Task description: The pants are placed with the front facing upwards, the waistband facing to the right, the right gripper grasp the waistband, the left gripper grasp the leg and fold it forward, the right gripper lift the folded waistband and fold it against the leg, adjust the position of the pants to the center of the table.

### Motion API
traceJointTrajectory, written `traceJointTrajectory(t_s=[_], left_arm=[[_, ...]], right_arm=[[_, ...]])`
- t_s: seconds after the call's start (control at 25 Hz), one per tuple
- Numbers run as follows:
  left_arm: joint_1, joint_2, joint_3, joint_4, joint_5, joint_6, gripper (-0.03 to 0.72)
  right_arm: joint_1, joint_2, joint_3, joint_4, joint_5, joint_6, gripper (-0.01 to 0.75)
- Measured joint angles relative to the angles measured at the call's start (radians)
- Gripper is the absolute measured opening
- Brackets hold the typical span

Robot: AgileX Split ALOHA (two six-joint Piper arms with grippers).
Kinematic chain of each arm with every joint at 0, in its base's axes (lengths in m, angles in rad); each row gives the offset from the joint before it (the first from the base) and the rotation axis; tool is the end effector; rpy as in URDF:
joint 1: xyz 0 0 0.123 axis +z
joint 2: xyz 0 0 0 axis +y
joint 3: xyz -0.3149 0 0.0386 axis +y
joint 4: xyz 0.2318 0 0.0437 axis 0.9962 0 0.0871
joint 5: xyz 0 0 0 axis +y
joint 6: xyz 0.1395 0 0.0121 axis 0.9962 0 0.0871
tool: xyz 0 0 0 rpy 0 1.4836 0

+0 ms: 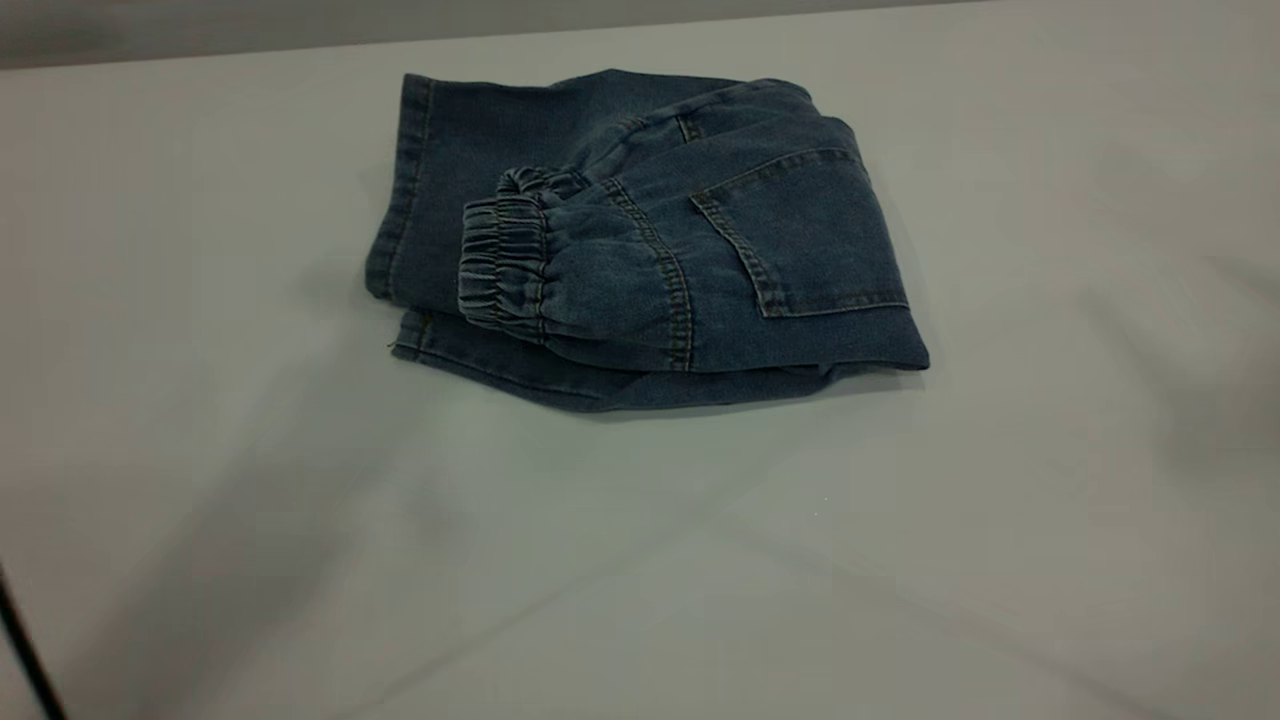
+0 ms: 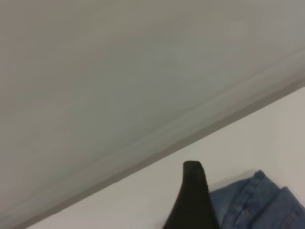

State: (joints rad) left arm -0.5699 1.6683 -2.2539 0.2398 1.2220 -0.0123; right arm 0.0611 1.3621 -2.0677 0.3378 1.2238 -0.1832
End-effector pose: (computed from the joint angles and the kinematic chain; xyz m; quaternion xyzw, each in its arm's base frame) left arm 0.3159 -0.1653 0.5270 0.2198 0.8380 -0.0262 0.4988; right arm 0.2394 0.0584 0.5693 -0.1380 0.8193 0.1312 0.5409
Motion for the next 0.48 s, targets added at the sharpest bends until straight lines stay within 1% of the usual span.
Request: traceJointTrajectory(t_s=[0.16, 0.32, 0.48], left_arm=[[0.0, -0.146, 0.167, 0.001, 0.0, 0.001, 0.51], [0.0, -0.294, 0.337, 0.002, -0.001, -0.004, 0.51], [0.0, -0.432, 0.494, -0.034, -0.002, -0.075, 0.51]], right_arm=[[0.0, -0.166, 0.136, 0.0, 0.0, 0.002, 0.573], [0.0, -0.337, 0.321, 0.002, -0.001, 0.03, 0.573], [0.0, -0.525, 0.533, 0.003, -0.002, 0.03, 0.573]])
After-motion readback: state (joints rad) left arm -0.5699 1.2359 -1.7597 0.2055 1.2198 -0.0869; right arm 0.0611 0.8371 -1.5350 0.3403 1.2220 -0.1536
